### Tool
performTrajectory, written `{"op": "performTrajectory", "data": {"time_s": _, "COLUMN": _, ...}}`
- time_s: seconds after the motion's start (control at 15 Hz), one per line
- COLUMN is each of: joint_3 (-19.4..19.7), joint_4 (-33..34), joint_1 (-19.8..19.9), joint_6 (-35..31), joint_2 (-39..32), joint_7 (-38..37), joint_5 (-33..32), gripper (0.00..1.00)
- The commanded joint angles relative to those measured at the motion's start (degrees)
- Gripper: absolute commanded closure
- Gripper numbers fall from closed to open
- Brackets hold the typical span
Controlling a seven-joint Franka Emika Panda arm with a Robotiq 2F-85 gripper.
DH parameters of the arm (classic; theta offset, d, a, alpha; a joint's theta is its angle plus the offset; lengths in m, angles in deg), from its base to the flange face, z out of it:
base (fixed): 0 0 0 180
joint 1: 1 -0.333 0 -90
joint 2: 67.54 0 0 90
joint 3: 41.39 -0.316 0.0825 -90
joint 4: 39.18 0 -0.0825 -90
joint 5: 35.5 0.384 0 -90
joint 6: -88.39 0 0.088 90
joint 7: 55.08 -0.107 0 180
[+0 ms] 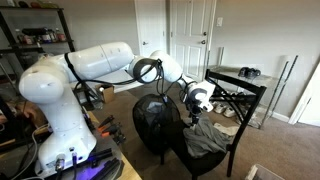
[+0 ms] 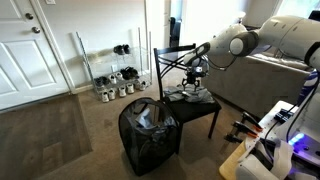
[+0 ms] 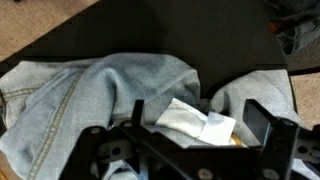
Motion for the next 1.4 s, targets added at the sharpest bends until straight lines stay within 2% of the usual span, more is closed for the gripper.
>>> {"op": "performTrajectory", "data": {"time_s": 0.0, "joint_3": -1.25, "joint_4": 6.2, "joint_1": 2.67, "joint_6": 4.81, "joint_2": -4.17, "joint_7": -3.63, "joint_5": 2.82, "gripper": 0.0}}
{"op": "performTrajectory", "data": {"time_s": 0.2, "joint_3": -2.65, "joint_4": 10.43, "joint_1": 4.77, "joint_6": 3.96, "joint_2": -7.03, "joint_7": -7.01, "joint_5": 6.02, "gripper": 0.0}}
{"op": "performTrajectory", "data": {"time_s": 0.27, "joint_3": -2.22, "joint_4": 6.47, "joint_1": 4.53, "joint_6": 0.64, "joint_2": -4.65, "joint_7": -9.21, "joint_5": 6.63, "gripper": 0.0}}
{"op": "performTrajectory", "data": {"time_s": 0.6, "joint_3": -1.12, "joint_4": 5.99, "joint_1": 4.46, "joint_6": -3.87, "joint_2": -5.03, "joint_7": -22.4, "joint_5": 8.04, "gripper": 0.0}}
{"op": "performTrajectory", "data": {"time_s": 1.07, "joint_3": 0.43, "joint_4": 3.47, "joint_1": 3.31, "joint_6": -14.72, "joint_2": -5.46, "joint_7": -41.28, "joint_5": 7.15, "gripper": 0.0}}
{"op": "performTrajectory", "data": {"time_s": 1.33, "joint_3": 2.3, "joint_4": 2.94, "joint_1": 2.15, "joint_6": -15.16, "joint_2": -5.63, "joint_7": -50.06, "joint_5": 5.64, "gripper": 0.0}}
